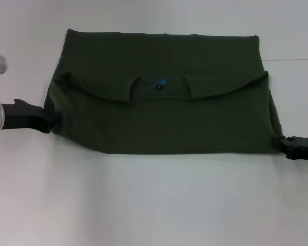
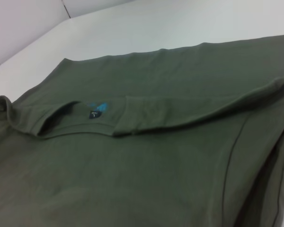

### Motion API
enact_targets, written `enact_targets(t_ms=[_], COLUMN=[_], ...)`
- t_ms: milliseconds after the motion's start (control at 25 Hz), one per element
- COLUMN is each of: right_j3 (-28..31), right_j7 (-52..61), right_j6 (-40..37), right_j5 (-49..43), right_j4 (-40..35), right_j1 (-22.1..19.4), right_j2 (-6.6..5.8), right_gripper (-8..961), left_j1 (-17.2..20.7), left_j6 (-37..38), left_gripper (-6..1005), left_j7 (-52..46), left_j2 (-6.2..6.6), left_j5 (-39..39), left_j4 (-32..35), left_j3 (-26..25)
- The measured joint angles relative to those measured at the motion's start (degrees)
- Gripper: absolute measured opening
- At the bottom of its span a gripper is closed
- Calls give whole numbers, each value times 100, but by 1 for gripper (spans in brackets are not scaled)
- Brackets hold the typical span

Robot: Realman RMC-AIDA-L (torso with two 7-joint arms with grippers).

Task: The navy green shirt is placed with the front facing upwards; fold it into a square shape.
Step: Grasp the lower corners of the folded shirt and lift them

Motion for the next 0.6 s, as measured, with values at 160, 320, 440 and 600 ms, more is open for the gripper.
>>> enact_targets(t_ms=[160,320,440,600], right_j3=[-1,9,53,106], right_j7=[-8,-157,-382,-691], right_j6=[-45,-344,-755,-1293], right_j5=[1,7,58,116], right_j4=[-6,-94,-175,-261], right_j1=[-61,-209,-375,-661], right_j2=[-5,-3,13,17], right_gripper=[45,45,45,45], left_j1=[120,289,470,795], left_j6=[92,367,597,1019], left_gripper=[60,64,66,69], left_j7=[319,661,855,1382], left_j2=[-1,27,26,-11], left_j5=[-72,-90,-95,-96], left_j4=[4,41,172,409], left_j3=[8,7,-29,-94])
